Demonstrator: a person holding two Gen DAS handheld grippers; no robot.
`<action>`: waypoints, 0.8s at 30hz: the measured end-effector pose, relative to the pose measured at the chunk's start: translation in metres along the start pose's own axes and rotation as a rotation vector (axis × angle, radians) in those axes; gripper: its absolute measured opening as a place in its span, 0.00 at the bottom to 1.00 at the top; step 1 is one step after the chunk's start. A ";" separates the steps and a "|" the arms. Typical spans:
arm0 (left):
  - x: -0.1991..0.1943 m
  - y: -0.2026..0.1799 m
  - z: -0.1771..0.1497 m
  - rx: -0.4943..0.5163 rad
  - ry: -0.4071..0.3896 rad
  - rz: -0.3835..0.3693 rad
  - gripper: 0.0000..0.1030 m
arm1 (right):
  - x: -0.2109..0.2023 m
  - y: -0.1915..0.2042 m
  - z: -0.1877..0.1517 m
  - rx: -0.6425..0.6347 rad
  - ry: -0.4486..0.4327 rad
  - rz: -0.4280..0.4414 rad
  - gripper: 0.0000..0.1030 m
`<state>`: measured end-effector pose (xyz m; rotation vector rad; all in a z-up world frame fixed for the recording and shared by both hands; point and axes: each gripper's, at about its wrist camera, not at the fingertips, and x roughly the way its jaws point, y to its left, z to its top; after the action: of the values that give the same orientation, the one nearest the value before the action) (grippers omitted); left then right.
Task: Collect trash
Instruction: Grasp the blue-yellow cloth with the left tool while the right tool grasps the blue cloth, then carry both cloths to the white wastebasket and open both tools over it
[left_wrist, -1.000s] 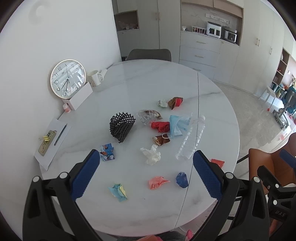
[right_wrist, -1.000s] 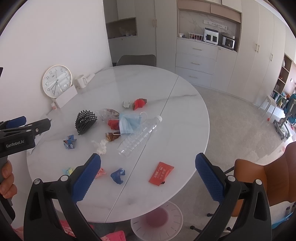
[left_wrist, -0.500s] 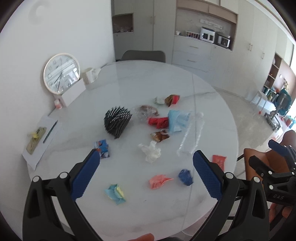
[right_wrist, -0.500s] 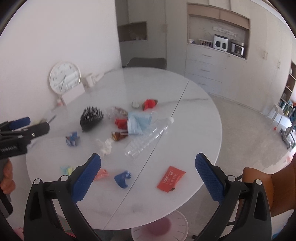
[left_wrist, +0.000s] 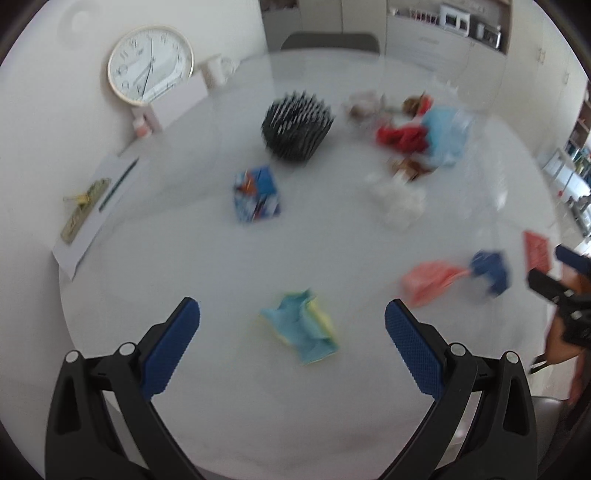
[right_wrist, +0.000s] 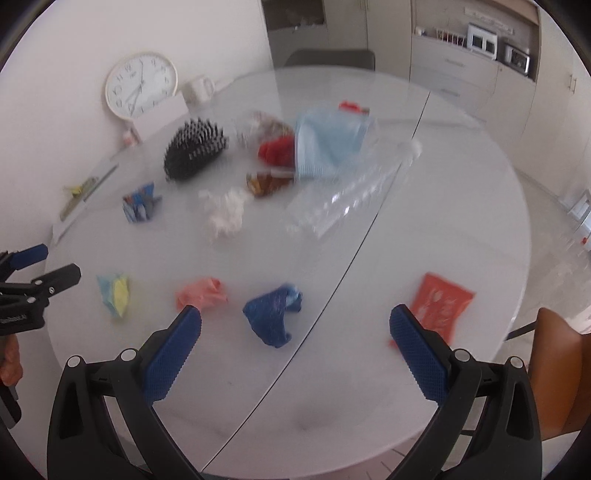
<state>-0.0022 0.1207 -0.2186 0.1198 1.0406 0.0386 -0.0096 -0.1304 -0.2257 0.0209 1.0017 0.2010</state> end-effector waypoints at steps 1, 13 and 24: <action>0.010 0.001 -0.003 -0.001 0.012 0.008 0.93 | 0.005 0.000 -0.002 0.001 0.008 0.006 0.98; 0.072 -0.004 -0.011 -0.070 0.148 -0.058 0.47 | 0.039 0.003 -0.004 -0.029 0.069 -0.029 0.89; 0.068 -0.004 -0.008 -0.023 0.138 -0.056 0.41 | 0.053 0.000 0.002 0.006 0.102 0.011 0.22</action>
<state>0.0253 0.1232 -0.2809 0.0675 1.1800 0.0086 0.0198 -0.1205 -0.2691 0.0214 1.1039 0.2110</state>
